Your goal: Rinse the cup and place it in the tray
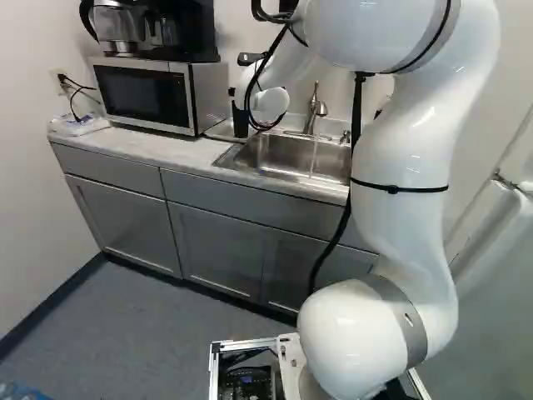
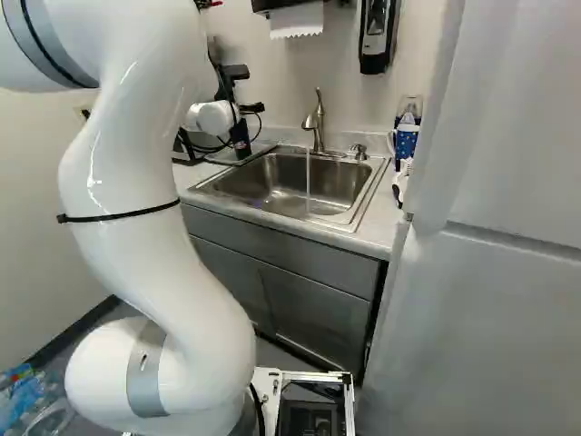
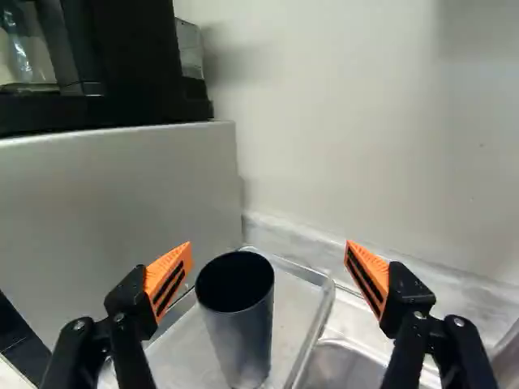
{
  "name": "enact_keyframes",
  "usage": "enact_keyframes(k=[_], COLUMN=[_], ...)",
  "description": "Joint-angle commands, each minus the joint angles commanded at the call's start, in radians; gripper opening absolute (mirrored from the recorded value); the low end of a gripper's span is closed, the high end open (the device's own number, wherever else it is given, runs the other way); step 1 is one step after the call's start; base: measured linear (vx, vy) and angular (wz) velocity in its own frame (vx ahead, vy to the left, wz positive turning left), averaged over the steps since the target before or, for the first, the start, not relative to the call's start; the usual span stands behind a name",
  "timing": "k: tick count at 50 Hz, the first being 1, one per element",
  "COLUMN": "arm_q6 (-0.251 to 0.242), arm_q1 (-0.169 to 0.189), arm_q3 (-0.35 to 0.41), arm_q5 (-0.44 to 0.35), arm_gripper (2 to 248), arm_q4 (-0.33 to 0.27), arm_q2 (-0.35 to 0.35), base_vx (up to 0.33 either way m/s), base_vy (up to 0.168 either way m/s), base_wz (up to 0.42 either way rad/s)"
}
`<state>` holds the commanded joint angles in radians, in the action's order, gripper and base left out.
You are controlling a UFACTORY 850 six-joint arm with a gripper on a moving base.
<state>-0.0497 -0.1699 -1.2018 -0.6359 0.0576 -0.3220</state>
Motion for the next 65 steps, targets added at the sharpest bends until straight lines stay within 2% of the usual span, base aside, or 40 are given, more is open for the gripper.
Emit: enact_keyframes(k=[34, 65], arm_q6=[0.0, 0.0], arm_q1=[0.069, 0.119], arm_q3=[0.041, 0.025], arm_q5=[0.042, 0.097], arm_gripper=[247, 247], arm_q4=[0.0, 0.0], arm_q2=[0.099, 0.143], base_vx=[0.0, 0.0], base_vy=[0.0, 0.0], base_wz=[0.0, 0.0])
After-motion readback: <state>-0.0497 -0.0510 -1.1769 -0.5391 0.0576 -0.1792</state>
